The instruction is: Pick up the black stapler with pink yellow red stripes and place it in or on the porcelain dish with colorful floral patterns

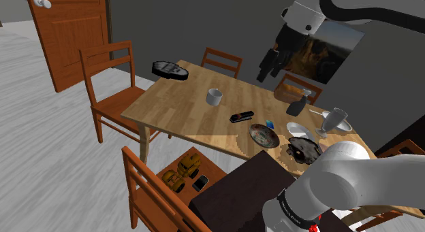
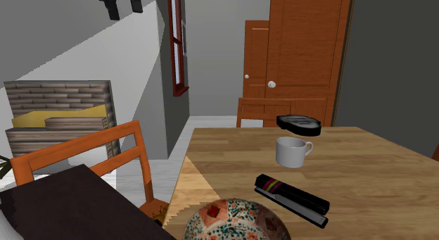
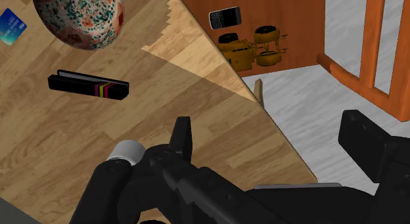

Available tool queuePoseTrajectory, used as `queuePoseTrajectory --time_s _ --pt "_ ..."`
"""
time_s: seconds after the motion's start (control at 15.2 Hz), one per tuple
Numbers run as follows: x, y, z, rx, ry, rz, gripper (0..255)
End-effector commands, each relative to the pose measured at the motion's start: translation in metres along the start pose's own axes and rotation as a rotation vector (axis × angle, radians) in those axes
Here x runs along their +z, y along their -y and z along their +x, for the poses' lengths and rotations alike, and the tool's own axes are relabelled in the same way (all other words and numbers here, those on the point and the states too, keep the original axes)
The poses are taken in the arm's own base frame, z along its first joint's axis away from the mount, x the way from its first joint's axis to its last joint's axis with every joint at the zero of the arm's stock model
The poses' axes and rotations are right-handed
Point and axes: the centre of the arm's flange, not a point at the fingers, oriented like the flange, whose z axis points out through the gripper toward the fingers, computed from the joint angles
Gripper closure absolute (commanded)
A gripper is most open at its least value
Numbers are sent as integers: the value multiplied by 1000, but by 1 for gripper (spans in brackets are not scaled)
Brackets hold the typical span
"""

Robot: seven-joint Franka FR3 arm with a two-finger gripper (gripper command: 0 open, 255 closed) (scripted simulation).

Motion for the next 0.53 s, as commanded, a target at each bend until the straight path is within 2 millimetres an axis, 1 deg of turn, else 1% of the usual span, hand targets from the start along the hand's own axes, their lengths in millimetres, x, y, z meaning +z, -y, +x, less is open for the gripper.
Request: queuePoseTrajectory --time_s 0.0,0.46 --pt "0 0 0 0 0 0 0" --pt "66 -66 -11 -210 13 15 0"
